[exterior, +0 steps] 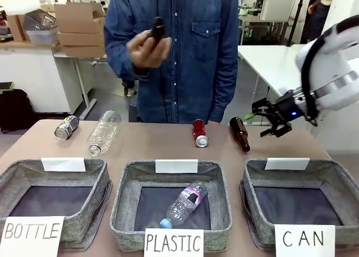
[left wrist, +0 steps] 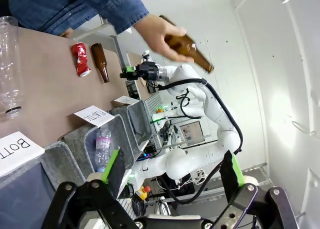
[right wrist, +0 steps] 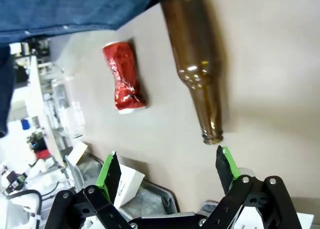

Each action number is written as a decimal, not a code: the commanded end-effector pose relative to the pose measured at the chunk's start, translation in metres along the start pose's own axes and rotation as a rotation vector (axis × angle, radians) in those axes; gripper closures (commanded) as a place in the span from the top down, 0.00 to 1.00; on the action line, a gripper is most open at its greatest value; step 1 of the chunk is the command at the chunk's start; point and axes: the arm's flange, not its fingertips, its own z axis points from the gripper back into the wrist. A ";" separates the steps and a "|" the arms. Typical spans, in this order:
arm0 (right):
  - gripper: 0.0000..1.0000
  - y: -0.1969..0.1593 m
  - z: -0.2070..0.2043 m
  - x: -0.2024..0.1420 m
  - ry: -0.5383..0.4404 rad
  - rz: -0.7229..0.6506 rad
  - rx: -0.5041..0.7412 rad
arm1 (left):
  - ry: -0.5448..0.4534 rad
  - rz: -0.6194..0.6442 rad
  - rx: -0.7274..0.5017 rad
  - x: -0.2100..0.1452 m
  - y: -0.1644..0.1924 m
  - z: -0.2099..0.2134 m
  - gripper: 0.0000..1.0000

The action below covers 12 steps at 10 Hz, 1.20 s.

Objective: Sort the can waste into the basket.
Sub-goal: Pick up the can waste from the table and place it in the right Fabric basket.

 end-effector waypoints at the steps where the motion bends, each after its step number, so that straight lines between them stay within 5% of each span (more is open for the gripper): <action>1: 1.00 -0.012 0.009 -0.017 -0.020 0.025 0.060 | -0.007 -0.019 -0.022 0.000 -0.002 -0.001 1.00; 6: 1.00 0.008 -0.003 -0.016 -0.013 0.091 0.049 | -0.007 -0.019 -0.022 0.000 -0.002 -0.001 1.00; 10: 1.00 0.108 -0.064 -0.003 -0.057 0.244 -0.239 | -0.007 -0.019 -0.022 0.000 -0.002 -0.001 1.00; 12: 1.00 0.152 -0.111 0.006 0.016 0.352 -0.350 | -0.007 -0.019 -0.022 0.000 -0.002 -0.001 1.00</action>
